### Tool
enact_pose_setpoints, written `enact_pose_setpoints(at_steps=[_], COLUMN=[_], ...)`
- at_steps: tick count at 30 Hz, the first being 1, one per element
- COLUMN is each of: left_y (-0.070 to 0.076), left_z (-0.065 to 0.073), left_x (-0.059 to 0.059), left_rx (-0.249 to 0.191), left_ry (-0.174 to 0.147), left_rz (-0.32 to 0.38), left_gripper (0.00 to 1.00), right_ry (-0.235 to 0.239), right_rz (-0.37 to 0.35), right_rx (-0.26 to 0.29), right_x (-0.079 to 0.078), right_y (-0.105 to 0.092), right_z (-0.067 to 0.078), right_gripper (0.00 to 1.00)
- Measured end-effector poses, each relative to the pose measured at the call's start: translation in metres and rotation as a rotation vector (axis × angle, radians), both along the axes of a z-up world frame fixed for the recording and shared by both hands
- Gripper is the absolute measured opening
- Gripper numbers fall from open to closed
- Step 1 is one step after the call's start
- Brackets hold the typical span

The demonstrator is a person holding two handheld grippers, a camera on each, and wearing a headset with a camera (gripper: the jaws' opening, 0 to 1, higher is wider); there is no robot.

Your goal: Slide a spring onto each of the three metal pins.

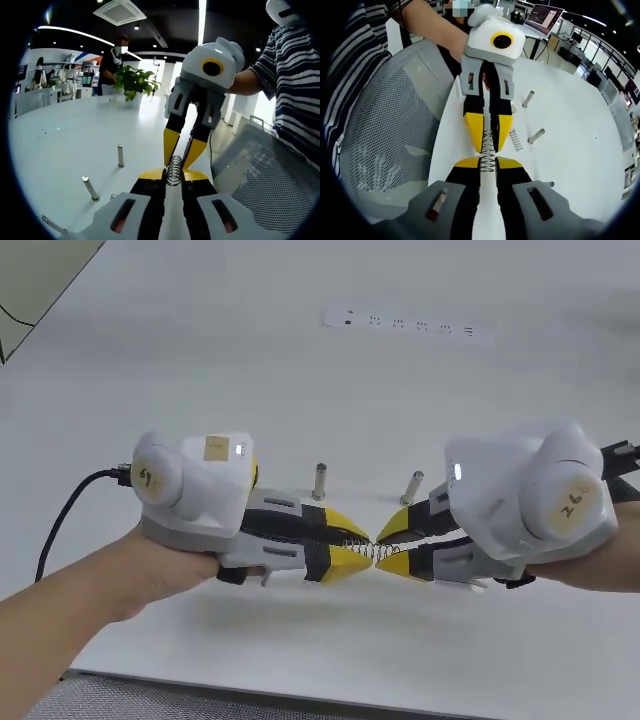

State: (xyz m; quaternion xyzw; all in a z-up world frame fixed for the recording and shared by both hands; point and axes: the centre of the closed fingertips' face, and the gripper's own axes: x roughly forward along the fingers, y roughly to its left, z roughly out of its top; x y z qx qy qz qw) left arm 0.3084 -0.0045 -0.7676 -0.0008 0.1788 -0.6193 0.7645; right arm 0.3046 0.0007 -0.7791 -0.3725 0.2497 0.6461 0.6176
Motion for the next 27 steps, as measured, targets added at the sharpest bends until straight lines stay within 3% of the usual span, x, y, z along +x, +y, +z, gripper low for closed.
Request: enact_pose_setpoints(at_steps=[5,16,27], left_y=[0.000,-0.007,-0.004], left_z=[-0.003,-0.007,-0.010], left_x=[-0.002,-0.006,-0.008], left_rx=[0.000,0.003,0.014], left_ry=[0.017,0.019,0.028], left_rz=[-0.012,-0.062,-0.068], left_gripper=[0.07,0.07,0.07], right_ry=[0.024,0.050,0.029], right_rz=[-0.024,-0.043,-0.039], right_rx=[0.010,-0.001,0.006], right_x=[-0.002,-0.006,-0.006], right_y=[-0.001,-0.011,-0.012], right_z=[-0.003,-0.015,-0.015], right_gripper=[0.13,0.15,0.13])
